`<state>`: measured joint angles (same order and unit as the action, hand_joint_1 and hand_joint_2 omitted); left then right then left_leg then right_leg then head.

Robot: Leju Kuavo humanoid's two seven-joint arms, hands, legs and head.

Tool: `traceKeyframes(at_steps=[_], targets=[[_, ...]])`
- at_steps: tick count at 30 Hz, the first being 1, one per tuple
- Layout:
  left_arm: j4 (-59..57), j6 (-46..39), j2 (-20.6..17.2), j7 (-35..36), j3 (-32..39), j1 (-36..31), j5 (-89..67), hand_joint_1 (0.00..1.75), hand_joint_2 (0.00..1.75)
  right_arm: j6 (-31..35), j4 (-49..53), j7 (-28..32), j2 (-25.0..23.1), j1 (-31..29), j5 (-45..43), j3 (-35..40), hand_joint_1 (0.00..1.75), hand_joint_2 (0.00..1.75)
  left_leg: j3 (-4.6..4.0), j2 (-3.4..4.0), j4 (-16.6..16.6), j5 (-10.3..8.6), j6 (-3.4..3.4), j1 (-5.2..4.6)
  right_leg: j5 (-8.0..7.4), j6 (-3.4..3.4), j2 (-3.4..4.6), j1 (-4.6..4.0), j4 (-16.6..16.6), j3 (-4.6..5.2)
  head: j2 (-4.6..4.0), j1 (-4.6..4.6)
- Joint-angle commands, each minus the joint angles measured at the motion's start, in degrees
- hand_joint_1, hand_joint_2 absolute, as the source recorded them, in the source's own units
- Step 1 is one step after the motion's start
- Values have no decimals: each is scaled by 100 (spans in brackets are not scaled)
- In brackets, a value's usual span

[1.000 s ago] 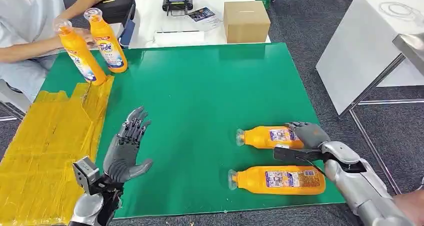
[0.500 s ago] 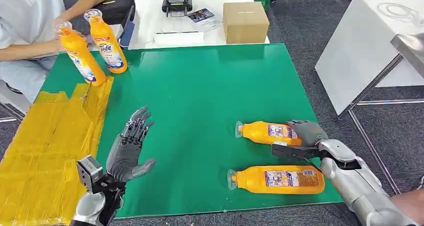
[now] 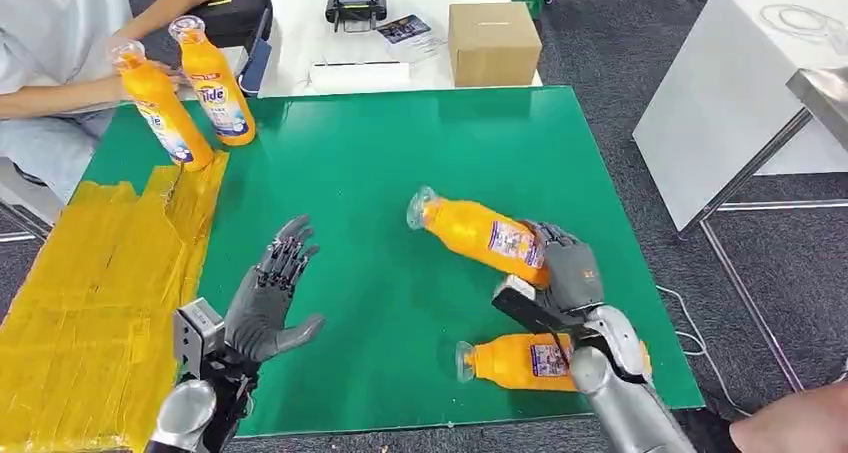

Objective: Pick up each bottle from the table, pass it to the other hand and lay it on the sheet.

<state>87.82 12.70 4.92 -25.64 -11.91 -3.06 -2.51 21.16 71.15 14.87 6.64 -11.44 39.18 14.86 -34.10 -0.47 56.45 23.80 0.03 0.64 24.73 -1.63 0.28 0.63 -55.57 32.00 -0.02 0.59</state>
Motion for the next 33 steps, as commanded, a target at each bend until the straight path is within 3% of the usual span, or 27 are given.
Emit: traceKeyframes(at_steps=[1,5,9,11,28,29,33], targets=[[-886,-77,-79,272,-458,-755,239,0,175,-35,1532,870,-1448,497,-1577,-744,175,175,2,-3,0,1,0,-4,5,4,-8,3,-3,-3,0,-2],[-990,-68,-70,317,-619,-904,277,0,175,-271,1294,935,-1536,332,-1829,-443,175,175,12,5,2,8,0,0,7,8,-2,-1,-1,-15,0,-2],[-1116,93,-54,370,-805,-1079,439,0,175,-821,391,808,-1775,-36,-2028,21,175,175,27,7,2,12,0,2,9,10,-3,-3,3,-30,0,-2],[-1134,90,-52,371,-844,-1108,450,0,175,-730,116,889,-1881,-118,-2011,108,175,175,21,17,-2,6,-2,0,2,8,9,0,4,-20,0,-4],[-1121,85,-77,371,-853,-1095,466,0,175,-721,157,904,-1815,-111,-2042,118,175,175,13,5,-4,4,-1,-2,3,5,-3,1,6,-18,0,-4],[-1153,147,-81,383,-865,-1124,564,0,175,-1096,47,741,-1791,-156,-2121,258,175,175,24,7,-2,10,-1,-1,8,7,-3,-1,6,-29,0,-4],[-1408,331,-3,427,-1013,-1383,775,0,175,-1311,-1334,784,-2205,-635,-1957,877,175,175,18,19,-4,6,-3,1,1,7,11,-2,6,-18,0,-4]])
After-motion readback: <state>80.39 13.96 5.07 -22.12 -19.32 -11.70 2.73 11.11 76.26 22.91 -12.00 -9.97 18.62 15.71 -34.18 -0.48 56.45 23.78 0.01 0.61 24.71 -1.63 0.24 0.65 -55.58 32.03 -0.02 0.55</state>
